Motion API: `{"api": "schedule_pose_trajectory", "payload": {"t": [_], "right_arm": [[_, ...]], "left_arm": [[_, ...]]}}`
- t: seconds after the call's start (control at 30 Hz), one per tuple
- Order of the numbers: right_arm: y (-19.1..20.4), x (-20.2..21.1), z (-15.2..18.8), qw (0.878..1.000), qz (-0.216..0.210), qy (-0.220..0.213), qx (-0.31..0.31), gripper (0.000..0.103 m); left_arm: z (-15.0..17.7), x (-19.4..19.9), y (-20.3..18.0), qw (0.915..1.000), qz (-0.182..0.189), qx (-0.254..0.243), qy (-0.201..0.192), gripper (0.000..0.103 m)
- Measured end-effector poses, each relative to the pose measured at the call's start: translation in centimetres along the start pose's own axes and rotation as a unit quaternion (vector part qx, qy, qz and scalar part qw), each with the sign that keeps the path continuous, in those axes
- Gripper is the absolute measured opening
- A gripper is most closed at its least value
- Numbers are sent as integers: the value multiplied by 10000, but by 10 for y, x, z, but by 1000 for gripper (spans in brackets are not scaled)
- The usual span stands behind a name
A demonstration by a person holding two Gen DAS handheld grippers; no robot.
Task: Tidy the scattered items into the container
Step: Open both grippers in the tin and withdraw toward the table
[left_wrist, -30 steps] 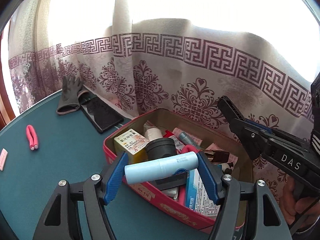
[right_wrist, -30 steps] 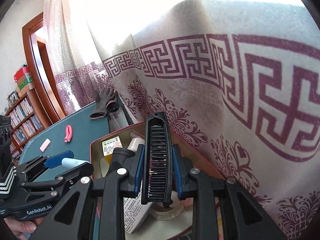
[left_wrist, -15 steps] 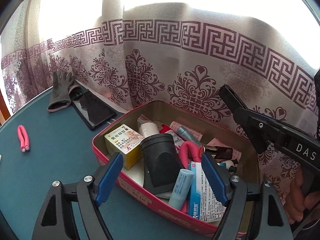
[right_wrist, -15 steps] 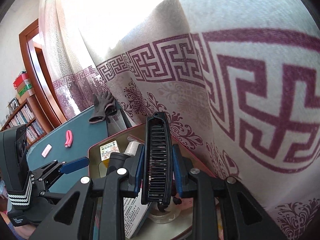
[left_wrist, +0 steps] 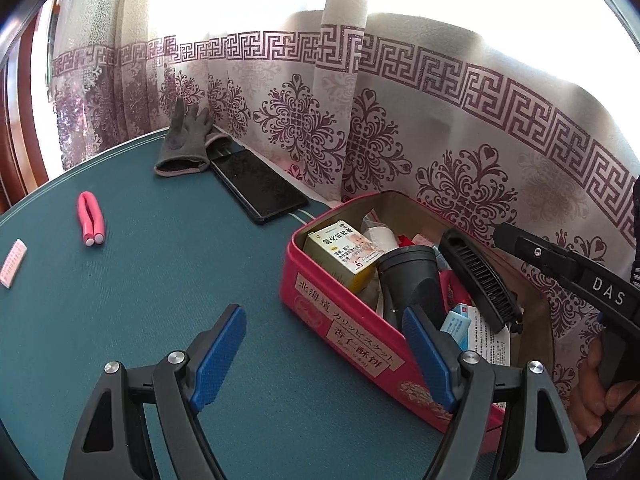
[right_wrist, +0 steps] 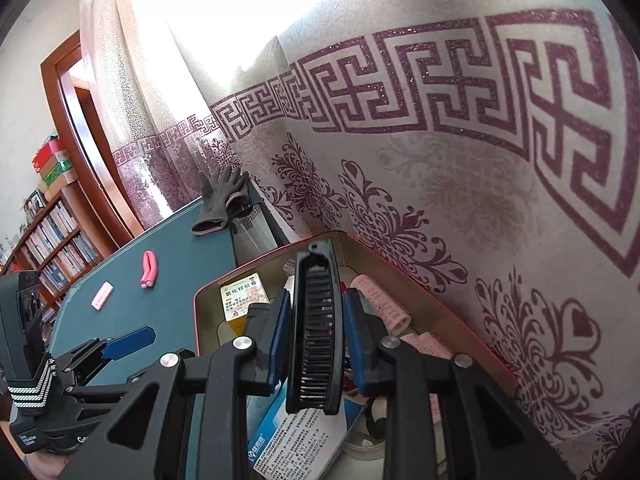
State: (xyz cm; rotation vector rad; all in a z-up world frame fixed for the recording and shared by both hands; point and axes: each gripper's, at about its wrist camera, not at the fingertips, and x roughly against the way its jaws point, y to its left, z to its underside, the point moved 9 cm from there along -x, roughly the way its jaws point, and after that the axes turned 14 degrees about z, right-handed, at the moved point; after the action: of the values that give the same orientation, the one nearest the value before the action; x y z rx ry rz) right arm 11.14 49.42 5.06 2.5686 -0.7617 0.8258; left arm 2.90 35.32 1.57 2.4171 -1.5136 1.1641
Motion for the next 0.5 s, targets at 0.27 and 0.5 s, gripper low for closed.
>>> {"api": "schedule_pose_trajectory", "payload": {"t": [0.27, 0.5], "right_arm": [[3, 0, 4, 9999, 125, 63, 25, 30], [32, 7, 3, 9997, -5, -5, 244, 30]], "left_arm": [[6, 10, 25, 9995, -101, 299, -66, 82], [12, 22, 44, 9987, -184, 455, -124, 82]]}}
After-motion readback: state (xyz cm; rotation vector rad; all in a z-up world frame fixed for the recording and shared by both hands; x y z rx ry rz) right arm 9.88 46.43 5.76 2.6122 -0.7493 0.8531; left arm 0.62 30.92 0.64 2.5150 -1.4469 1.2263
